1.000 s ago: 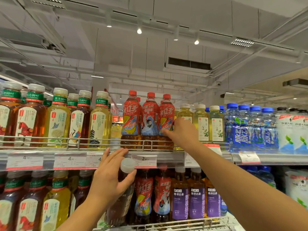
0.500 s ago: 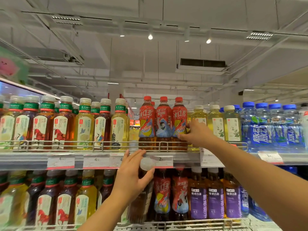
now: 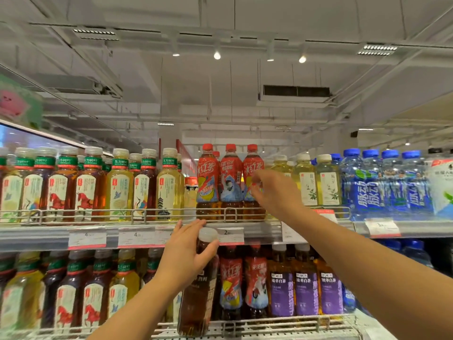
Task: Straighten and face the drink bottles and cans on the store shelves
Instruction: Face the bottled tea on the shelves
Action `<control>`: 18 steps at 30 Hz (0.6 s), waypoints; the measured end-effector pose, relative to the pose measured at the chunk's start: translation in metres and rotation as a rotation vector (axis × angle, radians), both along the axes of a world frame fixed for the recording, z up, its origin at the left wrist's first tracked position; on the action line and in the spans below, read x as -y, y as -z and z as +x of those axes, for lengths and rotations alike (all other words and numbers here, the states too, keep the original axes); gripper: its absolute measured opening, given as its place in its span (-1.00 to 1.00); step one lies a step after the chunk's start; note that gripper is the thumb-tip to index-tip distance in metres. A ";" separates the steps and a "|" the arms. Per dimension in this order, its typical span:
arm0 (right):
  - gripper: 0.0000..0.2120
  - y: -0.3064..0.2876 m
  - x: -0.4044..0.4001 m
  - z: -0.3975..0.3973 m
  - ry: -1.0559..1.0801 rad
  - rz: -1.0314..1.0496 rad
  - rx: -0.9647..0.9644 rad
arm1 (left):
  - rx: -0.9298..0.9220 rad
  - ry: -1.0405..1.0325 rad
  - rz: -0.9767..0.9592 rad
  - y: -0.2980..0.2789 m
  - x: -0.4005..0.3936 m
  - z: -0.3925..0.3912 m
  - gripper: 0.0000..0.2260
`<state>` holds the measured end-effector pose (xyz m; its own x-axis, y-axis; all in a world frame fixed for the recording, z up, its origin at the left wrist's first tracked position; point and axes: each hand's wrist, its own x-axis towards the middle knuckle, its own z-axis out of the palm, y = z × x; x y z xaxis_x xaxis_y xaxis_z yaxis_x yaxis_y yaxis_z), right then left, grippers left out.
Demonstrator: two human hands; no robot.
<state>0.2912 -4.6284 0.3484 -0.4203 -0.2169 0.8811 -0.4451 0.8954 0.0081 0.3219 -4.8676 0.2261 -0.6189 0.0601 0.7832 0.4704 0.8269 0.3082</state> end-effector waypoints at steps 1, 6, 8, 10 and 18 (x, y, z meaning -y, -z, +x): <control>-0.86 -0.013 0.010 0.001 0.011 0.040 -0.036 | 0.002 -0.006 -0.013 -0.001 -0.001 0.003 -0.39; -0.74 -0.080 0.076 0.005 -0.039 0.061 -0.093 | -0.014 -0.016 -0.057 -0.008 -0.002 0.010 -0.39; -0.56 -0.099 0.095 0.002 -0.011 0.055 -0.007 | -0.006 -0.016 -0.086 -0.008 0.001 0.009 -0.38; -0.32 -0.101 0.111 -0.005 0.081 0.063 0.112 | -0.022 -0.019 -0.114 -0.009 0.007 0.004 -0.37; -0.11 -0.067 0.144 -0.041 0.307 0.148 0.104 | -0.092 0.011 -0.110 -0.002 0.013 -0.009 -0.38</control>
